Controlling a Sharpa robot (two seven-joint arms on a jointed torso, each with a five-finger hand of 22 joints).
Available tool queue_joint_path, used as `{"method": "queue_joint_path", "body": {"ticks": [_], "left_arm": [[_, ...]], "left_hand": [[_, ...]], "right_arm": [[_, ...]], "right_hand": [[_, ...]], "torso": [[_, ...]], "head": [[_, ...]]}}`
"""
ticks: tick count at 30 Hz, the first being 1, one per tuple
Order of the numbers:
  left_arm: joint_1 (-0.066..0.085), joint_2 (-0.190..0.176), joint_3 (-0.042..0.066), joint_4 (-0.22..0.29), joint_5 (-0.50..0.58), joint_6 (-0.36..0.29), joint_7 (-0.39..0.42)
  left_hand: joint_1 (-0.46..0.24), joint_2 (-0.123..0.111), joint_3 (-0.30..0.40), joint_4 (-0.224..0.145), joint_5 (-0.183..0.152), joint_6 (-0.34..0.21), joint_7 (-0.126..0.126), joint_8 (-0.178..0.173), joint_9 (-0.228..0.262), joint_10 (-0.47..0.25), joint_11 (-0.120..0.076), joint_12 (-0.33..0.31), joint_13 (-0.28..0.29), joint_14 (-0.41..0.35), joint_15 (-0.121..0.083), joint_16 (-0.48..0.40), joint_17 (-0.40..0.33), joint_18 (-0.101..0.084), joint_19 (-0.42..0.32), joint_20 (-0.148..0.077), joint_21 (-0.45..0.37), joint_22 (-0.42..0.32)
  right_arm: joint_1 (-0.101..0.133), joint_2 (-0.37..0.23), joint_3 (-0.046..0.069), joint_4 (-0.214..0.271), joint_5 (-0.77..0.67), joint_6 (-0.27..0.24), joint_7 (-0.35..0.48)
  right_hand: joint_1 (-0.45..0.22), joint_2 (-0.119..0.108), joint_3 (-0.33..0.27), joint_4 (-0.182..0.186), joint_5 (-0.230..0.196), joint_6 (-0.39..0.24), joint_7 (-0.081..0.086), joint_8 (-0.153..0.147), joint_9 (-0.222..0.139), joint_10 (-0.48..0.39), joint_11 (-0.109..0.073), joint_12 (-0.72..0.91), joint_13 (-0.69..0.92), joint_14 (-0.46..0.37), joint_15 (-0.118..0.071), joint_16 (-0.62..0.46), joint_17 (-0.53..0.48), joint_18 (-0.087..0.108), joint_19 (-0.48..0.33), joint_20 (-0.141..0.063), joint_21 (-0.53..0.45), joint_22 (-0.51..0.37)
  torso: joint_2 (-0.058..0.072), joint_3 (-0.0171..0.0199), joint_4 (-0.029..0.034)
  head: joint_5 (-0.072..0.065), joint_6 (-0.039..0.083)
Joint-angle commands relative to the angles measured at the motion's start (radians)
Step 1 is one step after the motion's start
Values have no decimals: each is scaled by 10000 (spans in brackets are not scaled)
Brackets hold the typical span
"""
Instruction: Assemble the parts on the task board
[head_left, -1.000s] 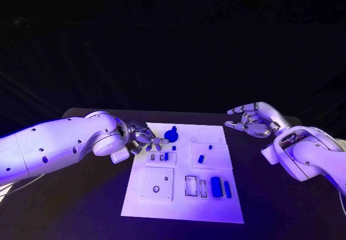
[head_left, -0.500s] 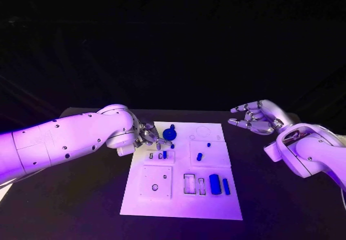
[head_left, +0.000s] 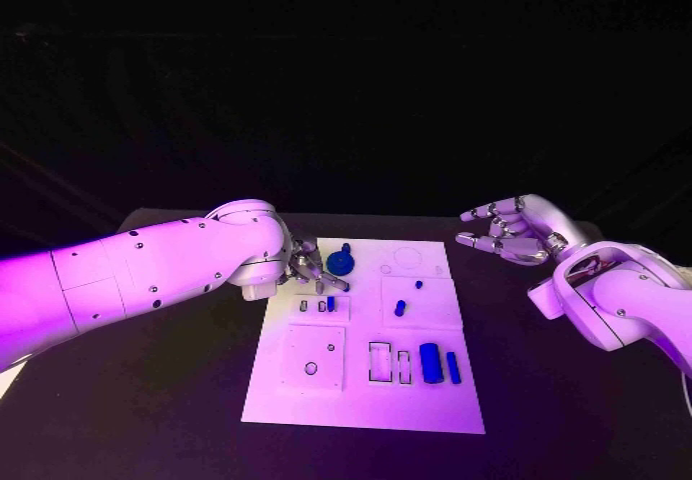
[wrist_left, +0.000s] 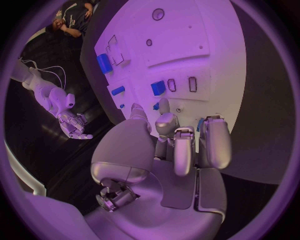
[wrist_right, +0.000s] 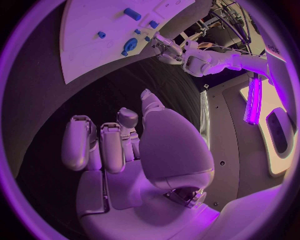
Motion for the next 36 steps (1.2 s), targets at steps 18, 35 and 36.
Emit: {"method": "queue_joint_path", "body": {"ticks": [18,35,36], "left_arm": [[15,305,-51,-190,-390,688,-194],[-34,527,-95,-362,-284,703,-207],[-37,538,-96,-365,-278,700,-207]], "left_hand": [[375,273,-37,-14,-29,-131,-22,250,294,119,20,283,286,1053,-28,30,2631,-214,135,34,160,192],[600,349,36,-47,-15,-210,-17,334,455,129,26,347,364,1053,-19,30,2631,-215,135,48,179,229],[618,353,43,-50,-14,-216,-16,339,465,126,27,345,363,1053,-18,30,2631,-215,134,49,179,229]], "right_arm": [[2,139,6,-97,-44,222,-82],[-4,212,6,-163,-58,309,-135],[-4,219,6,-168,-58,316,-138]], "right_hand": [[93,36,-27,-86,91,94,-25,7,18,71,17,47,-10,572,-67,-60,471,78,-3,-43,-56,-12],[98,50,-37,-97,146,99,-28,5,21,68,12,31,-31,570,-72,-77,455,78,-1,-48,-61,-18],[99,53,-40,-101,161,99,-28,3,22,67,11,28,-36,570,-73,-80,451,79,-1,-50,-63,-20]], "torso": [[-2,6,40],[-1,4,60],[-4,8,58]], "head": [[-3,-126],[-43,-189],[-42,-198]]}}
